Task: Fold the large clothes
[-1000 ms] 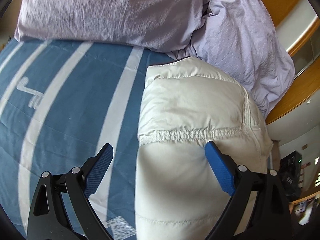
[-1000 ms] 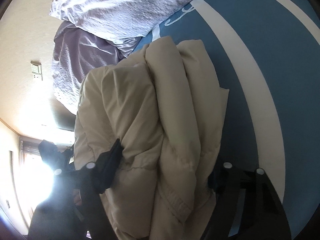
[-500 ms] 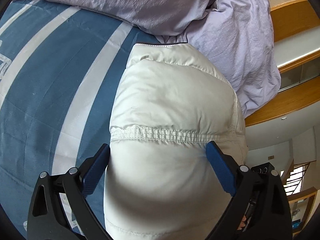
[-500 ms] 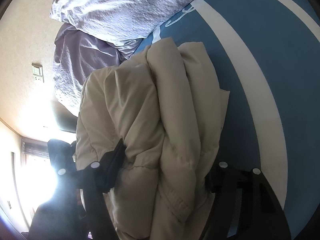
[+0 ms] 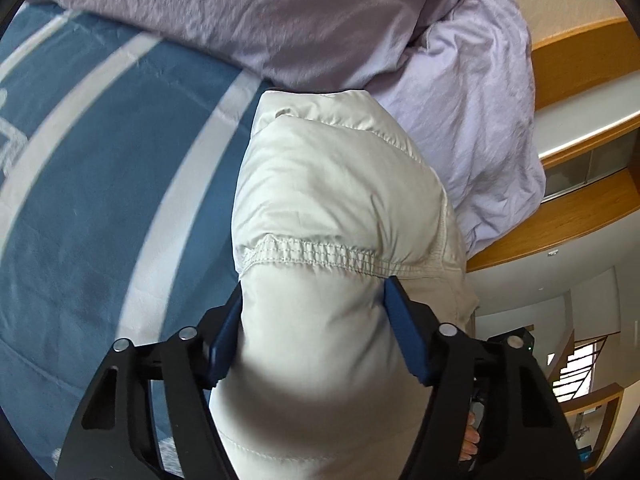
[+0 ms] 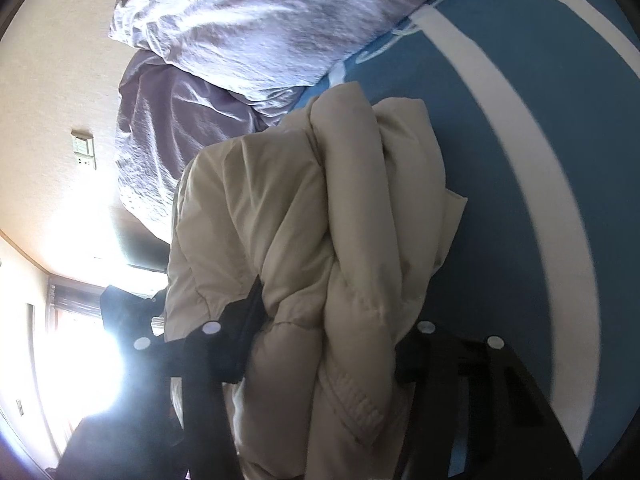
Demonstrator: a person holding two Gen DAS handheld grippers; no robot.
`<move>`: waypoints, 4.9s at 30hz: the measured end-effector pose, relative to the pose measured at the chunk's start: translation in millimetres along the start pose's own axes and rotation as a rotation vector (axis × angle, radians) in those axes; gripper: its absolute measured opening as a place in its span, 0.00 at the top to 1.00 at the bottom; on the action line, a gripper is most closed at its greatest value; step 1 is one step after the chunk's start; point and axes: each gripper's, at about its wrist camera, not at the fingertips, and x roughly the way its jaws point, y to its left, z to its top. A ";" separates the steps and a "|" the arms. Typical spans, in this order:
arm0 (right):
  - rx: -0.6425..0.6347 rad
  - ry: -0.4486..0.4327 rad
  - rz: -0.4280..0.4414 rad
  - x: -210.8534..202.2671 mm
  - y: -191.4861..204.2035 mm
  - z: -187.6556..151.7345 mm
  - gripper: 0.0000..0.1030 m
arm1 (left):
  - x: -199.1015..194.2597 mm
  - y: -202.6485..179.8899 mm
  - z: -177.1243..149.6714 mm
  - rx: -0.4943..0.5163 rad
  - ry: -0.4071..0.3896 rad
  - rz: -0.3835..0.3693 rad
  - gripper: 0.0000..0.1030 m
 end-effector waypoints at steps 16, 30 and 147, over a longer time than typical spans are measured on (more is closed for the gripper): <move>-0.087 -0.006 -0.075 60.1 60.2 21.2 0.42 | -17.7 27.6 56.3 0.028 -0.122 0.174 0.33; -0.161 -0.225 -0.306 13.2 94.7 18.2 0.21 | -29.4 -29.7 37.6 0.366 -0.280 0.427 0.12; -0.488 -0.174 -0.596 -30.4 165.4 -214.4 0.02 | -136.2 -49.9 -178.1 0.377 -0.202 0.342 0.01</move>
